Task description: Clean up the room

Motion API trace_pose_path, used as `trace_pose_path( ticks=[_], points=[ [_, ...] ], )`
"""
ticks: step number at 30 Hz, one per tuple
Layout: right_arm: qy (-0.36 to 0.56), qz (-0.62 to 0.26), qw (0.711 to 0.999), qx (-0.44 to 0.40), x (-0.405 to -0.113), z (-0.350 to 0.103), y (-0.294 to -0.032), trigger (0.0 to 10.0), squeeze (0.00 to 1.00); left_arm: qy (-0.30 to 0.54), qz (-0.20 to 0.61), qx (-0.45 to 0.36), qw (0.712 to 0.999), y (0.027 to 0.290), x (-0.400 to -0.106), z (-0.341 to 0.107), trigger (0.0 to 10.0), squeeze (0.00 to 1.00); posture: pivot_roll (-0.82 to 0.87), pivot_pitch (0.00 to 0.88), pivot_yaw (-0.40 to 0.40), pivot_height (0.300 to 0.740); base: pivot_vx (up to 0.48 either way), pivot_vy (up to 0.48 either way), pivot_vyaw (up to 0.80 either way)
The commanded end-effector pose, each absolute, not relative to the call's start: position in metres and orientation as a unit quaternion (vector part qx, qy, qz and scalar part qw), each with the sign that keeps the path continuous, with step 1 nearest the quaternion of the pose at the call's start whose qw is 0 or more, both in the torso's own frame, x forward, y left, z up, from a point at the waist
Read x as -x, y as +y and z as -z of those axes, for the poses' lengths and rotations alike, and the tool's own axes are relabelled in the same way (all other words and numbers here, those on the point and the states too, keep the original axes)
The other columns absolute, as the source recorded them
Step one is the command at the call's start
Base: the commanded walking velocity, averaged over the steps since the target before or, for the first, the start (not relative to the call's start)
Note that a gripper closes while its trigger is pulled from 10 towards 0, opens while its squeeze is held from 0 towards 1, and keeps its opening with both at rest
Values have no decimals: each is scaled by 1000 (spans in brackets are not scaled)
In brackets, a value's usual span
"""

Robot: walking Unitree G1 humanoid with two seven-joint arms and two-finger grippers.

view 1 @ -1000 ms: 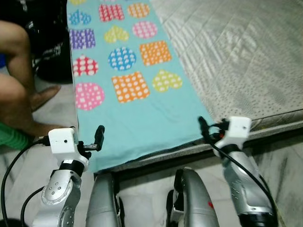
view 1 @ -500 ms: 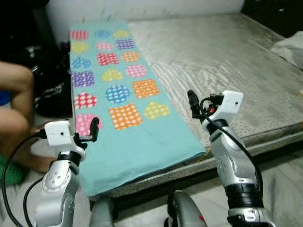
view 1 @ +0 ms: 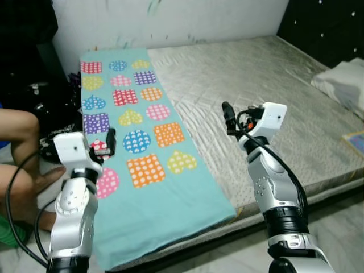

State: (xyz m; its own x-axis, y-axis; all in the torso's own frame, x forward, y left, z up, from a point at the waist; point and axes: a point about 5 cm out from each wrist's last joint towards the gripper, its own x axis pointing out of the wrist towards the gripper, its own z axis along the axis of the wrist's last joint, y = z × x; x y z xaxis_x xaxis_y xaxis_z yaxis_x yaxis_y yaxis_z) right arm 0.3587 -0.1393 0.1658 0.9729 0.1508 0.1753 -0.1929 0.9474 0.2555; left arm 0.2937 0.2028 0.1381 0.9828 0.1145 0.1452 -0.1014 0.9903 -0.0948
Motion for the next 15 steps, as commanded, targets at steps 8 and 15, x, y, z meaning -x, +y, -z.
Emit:
trace_pose_path(
  ticks=[8, 15],
  points=[
    [-47, -78, 991, -96, -353, -144, -145, 10000, 0, -58, -81, 9, 995, 211, -286, -124, 10000, 0, 21, 0, -43, 740, 0, 0, -362],
    [-48, -94, 992, -71, -351, -144, -140, 10000, 0, -60, -71, 18, 995, 205, -287, -123, 10000, 0, 9, 0, -45, 740, 0, 0, 457]
  ],
)
